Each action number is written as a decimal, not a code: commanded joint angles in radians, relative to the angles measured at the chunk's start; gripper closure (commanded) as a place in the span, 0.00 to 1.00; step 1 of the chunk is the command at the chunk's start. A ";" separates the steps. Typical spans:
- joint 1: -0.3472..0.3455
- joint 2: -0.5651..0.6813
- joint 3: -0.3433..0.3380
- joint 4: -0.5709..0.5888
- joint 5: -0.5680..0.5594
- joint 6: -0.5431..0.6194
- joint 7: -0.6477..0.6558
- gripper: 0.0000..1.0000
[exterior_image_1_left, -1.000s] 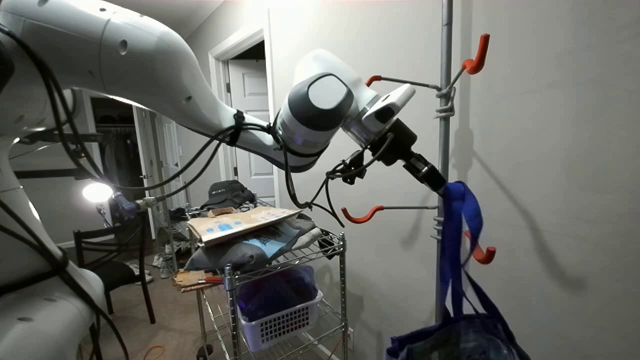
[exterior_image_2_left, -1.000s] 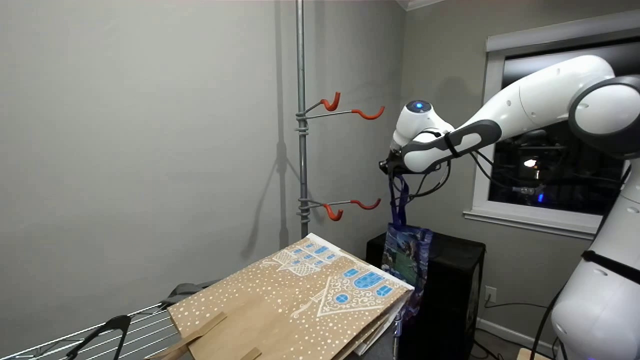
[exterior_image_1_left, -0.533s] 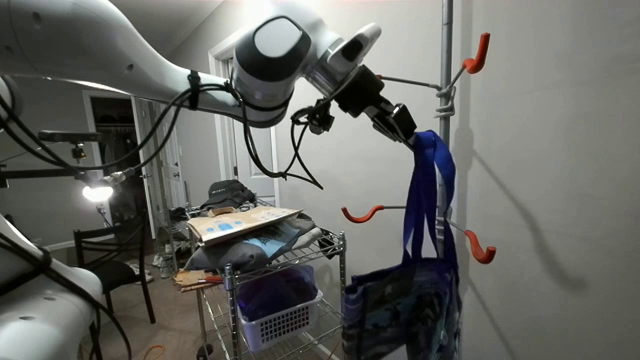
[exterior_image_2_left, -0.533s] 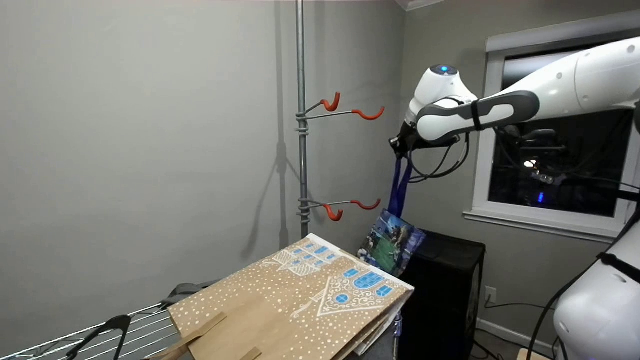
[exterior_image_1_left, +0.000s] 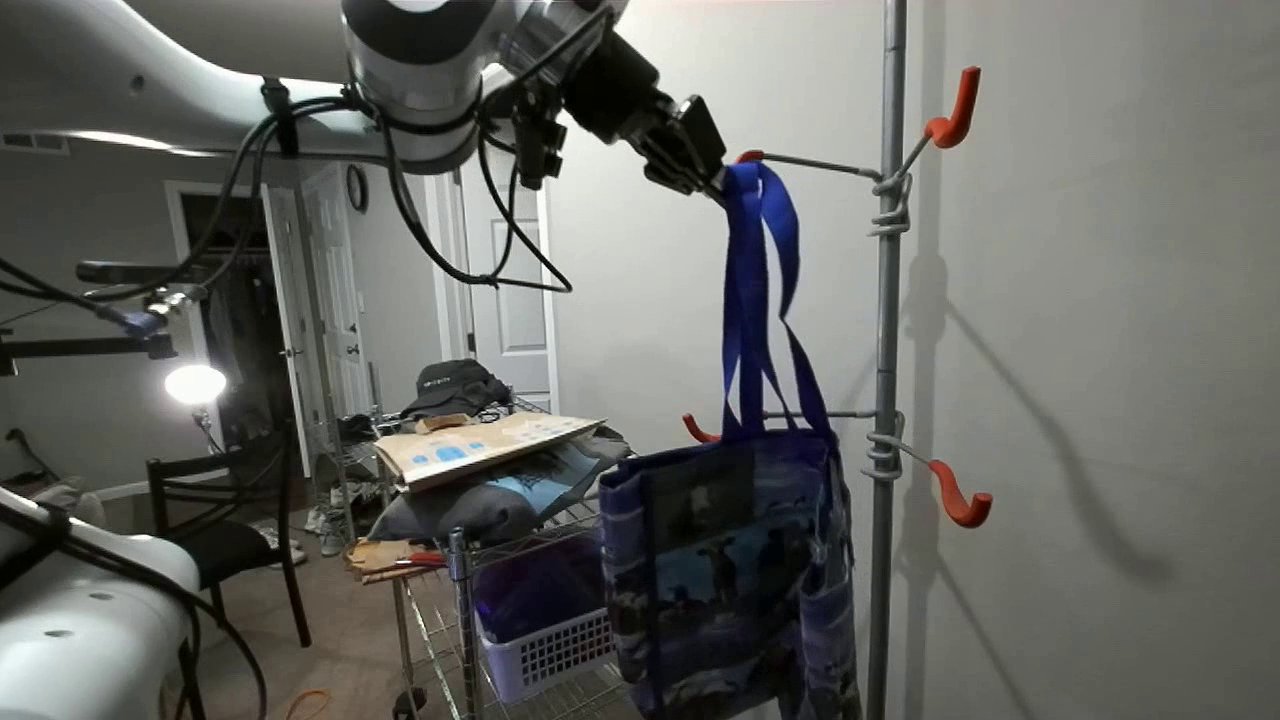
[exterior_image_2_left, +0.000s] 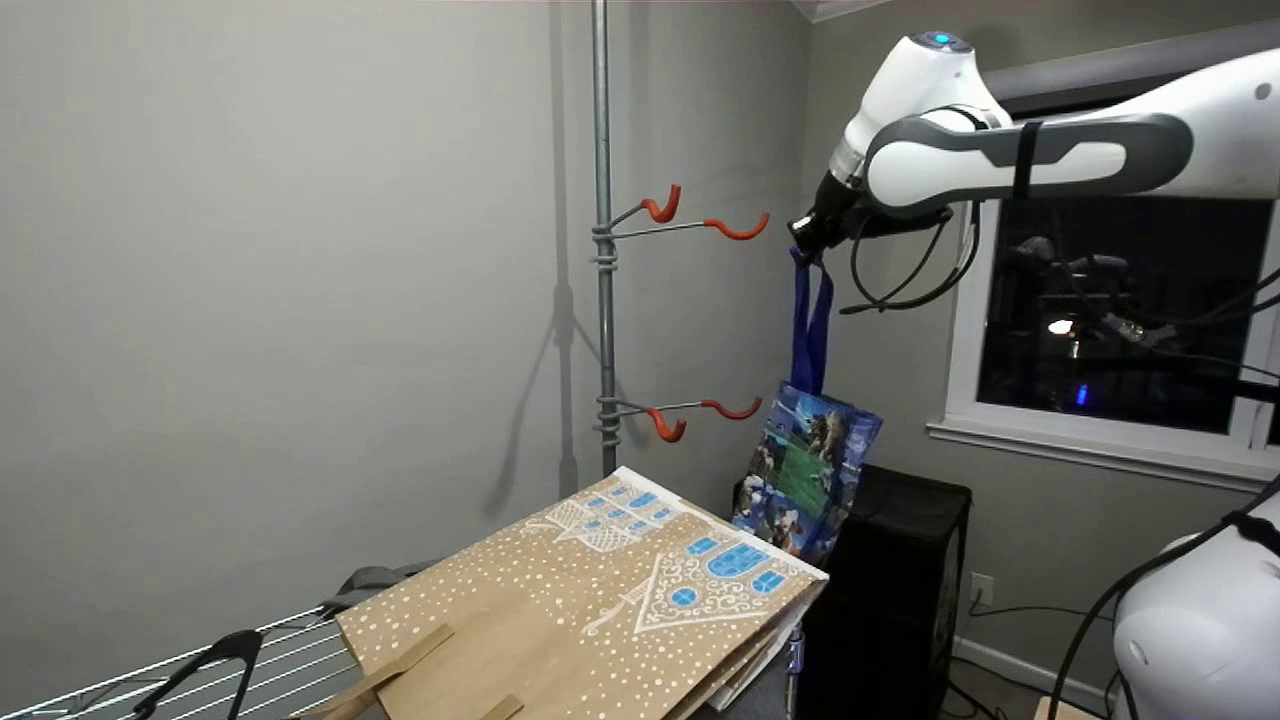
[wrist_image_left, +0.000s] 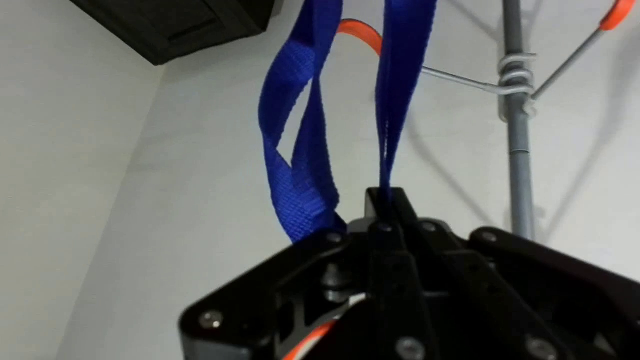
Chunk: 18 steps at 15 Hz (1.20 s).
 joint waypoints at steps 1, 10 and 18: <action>0.061 -0.058 0.021 0.004 0.096 -0.052 -0.105 0.99; 0.177 -0.119 0.061 -0.056 0.226 -0.077 -0.157 0.99; 0.164 -0.119 0.064 -0.033 0.259 -0.100 -0.176 0.98</action>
